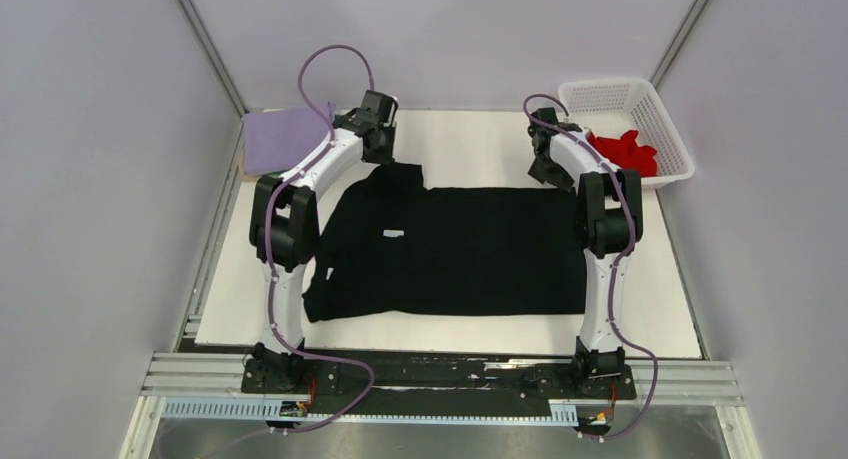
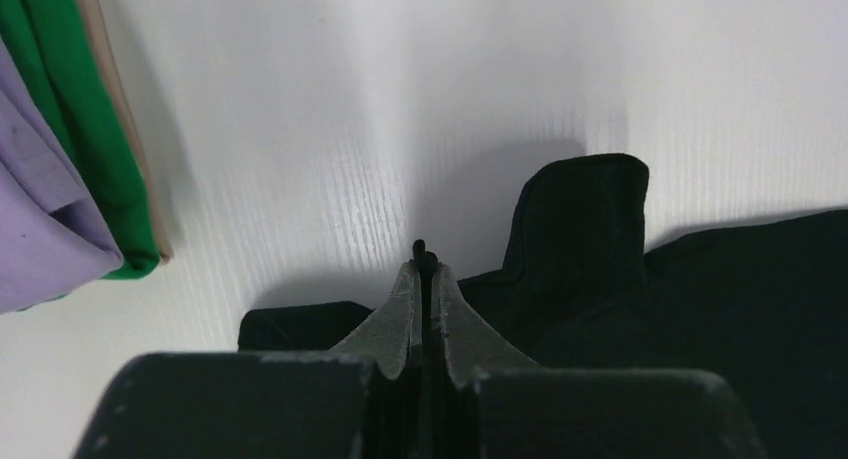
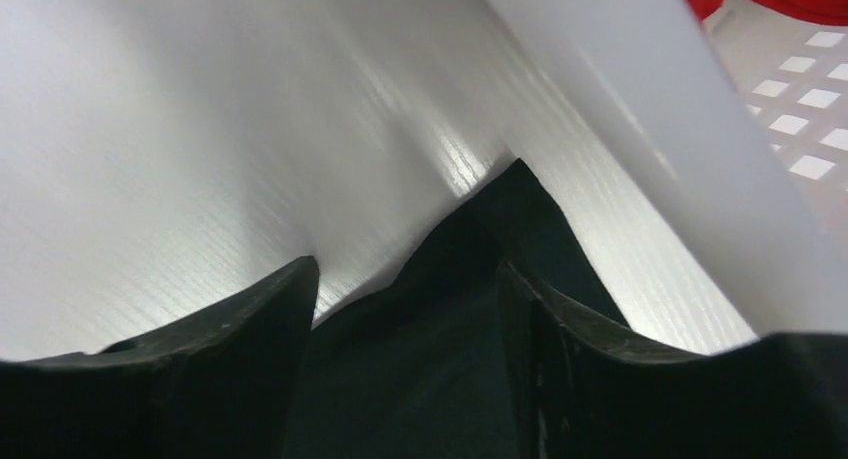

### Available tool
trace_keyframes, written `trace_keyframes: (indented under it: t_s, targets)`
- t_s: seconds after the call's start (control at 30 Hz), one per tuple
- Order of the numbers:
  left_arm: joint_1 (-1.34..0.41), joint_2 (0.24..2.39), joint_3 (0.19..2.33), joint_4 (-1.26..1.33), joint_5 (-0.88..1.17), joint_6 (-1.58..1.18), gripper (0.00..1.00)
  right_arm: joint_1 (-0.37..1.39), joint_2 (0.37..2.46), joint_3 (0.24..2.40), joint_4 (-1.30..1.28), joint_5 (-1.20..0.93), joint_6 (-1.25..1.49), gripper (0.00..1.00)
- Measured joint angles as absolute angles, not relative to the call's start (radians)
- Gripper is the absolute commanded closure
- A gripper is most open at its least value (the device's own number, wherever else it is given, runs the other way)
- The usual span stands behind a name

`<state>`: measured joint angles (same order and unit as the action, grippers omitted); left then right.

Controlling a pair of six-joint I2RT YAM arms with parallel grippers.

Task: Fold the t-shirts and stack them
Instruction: Grab the side of the flattened tshirt furthest away from the robot with both arms

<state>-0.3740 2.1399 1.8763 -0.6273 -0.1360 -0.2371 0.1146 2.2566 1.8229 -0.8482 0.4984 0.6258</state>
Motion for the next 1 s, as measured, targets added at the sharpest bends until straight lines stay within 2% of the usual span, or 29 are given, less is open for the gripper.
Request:
trace_keyframes:
  t_s: [0.33,0.5,0.7,1.0]
  targets:
    - [-0.380,2.020,1.745,-0.589,-0.098,-0.241,1.00,0.115,2.227,1.756,-0.856,0.547,0.660,0.83]
    - [-0.382,1.943,1.665,-0.556,-0.057,-0.240,1.00,0.115,2.227,1.753,-0.870,0.550,0.664,0.99]
    - [-0.386,1.870,1.574,-0.528,-0.026,-0.236,1.00,0.125,2.195,1.712,-0.848,0.544,0.652,1.00]
    - [-0.400,1.715,1.386,-0.494,0.019,-0.239,1.00,0.159,1.969,1.519,-0.782,0.511,0.627,1.00]
